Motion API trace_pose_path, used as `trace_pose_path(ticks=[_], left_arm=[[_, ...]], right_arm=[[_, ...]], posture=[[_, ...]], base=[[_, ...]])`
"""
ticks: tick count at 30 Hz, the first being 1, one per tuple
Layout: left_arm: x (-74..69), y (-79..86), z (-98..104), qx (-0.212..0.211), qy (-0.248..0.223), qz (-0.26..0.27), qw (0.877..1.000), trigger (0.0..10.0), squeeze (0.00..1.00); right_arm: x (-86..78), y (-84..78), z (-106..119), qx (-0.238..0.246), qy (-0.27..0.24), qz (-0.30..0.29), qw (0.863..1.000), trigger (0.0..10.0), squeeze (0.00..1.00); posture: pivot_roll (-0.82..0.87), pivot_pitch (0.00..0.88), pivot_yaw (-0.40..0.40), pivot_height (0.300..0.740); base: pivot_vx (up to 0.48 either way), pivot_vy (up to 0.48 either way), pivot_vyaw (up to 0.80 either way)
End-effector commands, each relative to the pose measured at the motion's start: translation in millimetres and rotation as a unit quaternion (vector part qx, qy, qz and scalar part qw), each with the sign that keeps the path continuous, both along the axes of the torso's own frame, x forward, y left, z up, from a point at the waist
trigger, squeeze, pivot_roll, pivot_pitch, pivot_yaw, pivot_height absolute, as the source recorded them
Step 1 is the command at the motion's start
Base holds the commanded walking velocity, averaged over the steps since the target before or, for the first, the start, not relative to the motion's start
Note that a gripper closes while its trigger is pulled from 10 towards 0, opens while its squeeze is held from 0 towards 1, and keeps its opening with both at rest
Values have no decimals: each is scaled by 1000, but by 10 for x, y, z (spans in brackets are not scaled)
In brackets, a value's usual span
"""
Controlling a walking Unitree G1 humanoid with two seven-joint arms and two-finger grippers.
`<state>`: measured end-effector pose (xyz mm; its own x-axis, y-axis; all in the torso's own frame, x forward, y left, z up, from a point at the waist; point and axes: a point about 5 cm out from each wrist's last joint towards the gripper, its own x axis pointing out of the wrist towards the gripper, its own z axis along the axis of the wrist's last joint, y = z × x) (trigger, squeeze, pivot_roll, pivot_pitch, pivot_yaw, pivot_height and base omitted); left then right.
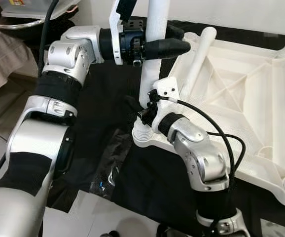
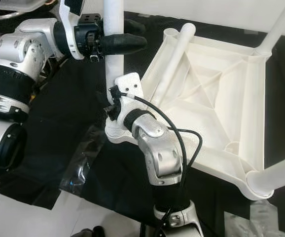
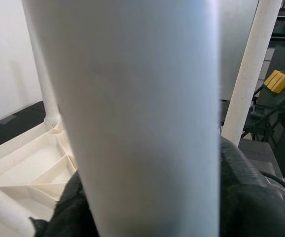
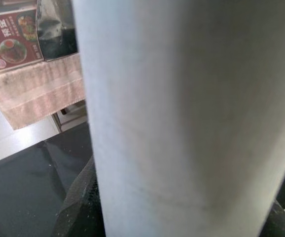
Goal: Building children table
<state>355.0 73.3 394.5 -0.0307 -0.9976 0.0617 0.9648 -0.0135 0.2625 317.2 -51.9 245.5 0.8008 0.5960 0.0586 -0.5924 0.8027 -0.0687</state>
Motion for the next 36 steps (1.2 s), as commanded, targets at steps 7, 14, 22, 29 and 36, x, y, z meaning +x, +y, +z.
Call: trace_pose_path(ticks=[7, 14, 22, 29, 36], left_arm=[[-145, 87, 4, 25, -51, -15, 998, 0, 0], [-183, 103, -23, 29, -50, -27, 998, 0, 0], [-356, 123, 1, -2, -41, -83, 996, 0, 0], [-666, 118, -127, 50, -6, -205, 977, 0, 0], [-762, -191, -212, 77, -12, -263, 962, 0, 0]], right_arm=[[107, -70, -7, -63, 8, 82, 995, 10000, 0], [97, -81, 92, -79, -20, 137, 987, 10000, 0], [153, -206, 372, -93, -57, 309, 945, 10000, 0], [55, -211, 280, -150, -44, 437, 886, 10000, 0], [93, -62, 271, -177, -33, 505, 844, 10000, 0]], posture=[[-61, 252, 18, 740], [-58, 251, 19, 740], [-39, 230, 8, 740], [-37, 227, 11, 740], [-39, 225, 11, 740]], base=[[0, 0, 0], [0, 0, 0], [0, 0, 0], [0, 0, 0], [0, 0, 0]])
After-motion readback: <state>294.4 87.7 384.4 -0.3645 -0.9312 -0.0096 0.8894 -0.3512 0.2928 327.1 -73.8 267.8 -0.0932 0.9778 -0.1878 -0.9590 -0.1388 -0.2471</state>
